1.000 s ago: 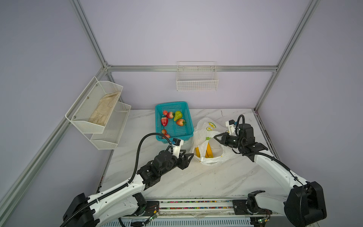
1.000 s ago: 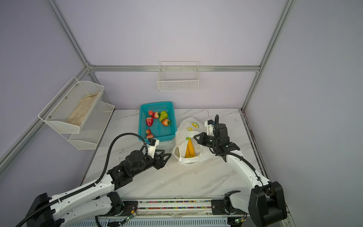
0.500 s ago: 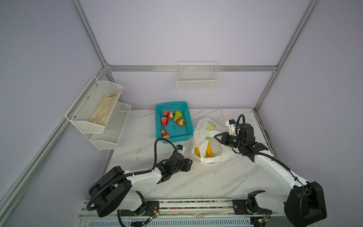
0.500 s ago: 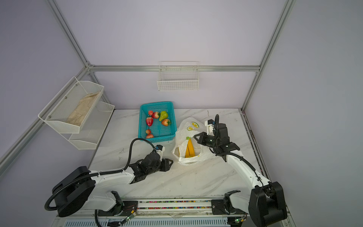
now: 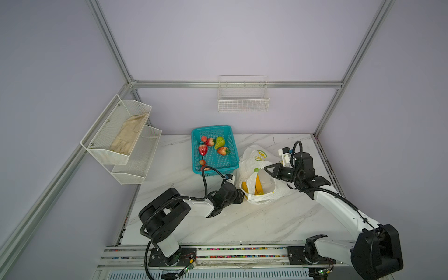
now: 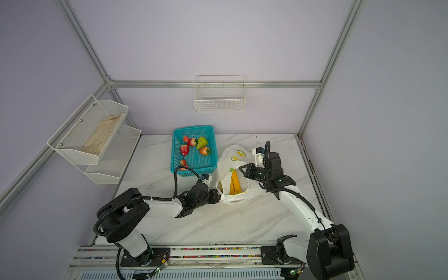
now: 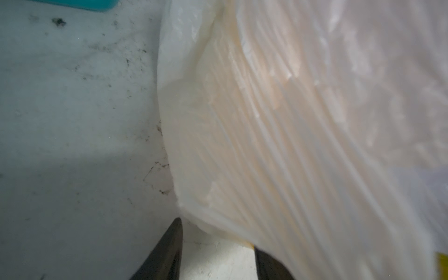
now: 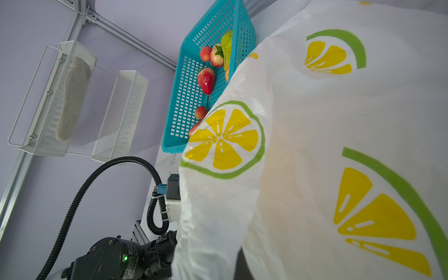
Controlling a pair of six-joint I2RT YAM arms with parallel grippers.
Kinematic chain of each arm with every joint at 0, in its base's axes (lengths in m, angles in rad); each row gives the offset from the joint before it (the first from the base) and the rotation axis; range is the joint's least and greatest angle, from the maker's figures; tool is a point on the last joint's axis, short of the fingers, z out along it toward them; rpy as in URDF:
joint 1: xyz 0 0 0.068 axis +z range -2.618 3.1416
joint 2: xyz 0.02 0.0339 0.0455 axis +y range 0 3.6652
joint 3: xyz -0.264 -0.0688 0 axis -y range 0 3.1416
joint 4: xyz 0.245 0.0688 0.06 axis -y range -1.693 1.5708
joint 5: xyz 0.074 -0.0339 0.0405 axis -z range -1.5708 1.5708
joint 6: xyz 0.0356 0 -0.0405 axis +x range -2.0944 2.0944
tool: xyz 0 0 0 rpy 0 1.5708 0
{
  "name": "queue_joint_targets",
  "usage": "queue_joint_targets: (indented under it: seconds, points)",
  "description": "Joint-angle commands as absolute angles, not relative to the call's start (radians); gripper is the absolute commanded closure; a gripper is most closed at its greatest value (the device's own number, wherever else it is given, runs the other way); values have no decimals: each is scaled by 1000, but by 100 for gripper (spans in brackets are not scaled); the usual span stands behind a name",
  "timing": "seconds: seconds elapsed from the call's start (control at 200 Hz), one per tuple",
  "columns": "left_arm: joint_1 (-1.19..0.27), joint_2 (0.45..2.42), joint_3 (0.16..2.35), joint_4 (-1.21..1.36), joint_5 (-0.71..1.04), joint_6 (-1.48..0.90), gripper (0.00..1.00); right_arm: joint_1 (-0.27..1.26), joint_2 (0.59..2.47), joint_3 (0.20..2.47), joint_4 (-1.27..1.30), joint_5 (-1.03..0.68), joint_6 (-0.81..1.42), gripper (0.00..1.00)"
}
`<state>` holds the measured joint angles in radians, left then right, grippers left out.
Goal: Place the fake fruits into the plastic bag and tie a complex knot
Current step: 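Open left gripper to release the bananas inside the bag and withdraw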
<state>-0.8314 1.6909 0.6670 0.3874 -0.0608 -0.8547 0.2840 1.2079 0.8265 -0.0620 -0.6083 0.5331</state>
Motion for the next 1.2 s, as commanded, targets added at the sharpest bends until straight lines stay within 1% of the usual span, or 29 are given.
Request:
queue_joint_targets:
  seconds: [0.0,0.18,0.47,0.59,0.68,0.75,0.785,0.855,0.965,1.105,1.195]
  points:
    - [-825,1719,755,484,-75,-868,57,282,1197,825,-37,-606,517,95]
    - [-824,1777,767,551,-77,-881,65,282,1205,822,-37,-610,513,95]
    - [-823,1828,793,556,-110,-885,77,281,1200,828,-47,-598,514,95]
    - [-824,1845,798,577,-111,-888,80,281,1196,834,-56,-588,517,95]
    - [-823,1855,804,596,-92,-887,86,281,1193,841,-63,-578,520,95]
    - [-824,1843,804,602,-68,-877,95,279,1183,847,-78,-562,519,95]
    - [-824,1831,806,596,-45,-869,100,277,1175,852,-93,-548,512,95]
    - [-824,1790,802,584,21,-862,100,269,1163,878,-147,-507,484,95]
    - [-823,1694,800,541,159,-870,100,267,1137,952,-288,-381,418,95]
    - [-824,1556,853,418,369,-873,100,267,1091,1066,-453,-183,345,95]
    - [-821,1474,896,327,444,-841,100,267,1082,1110,-508,-112,317,95]
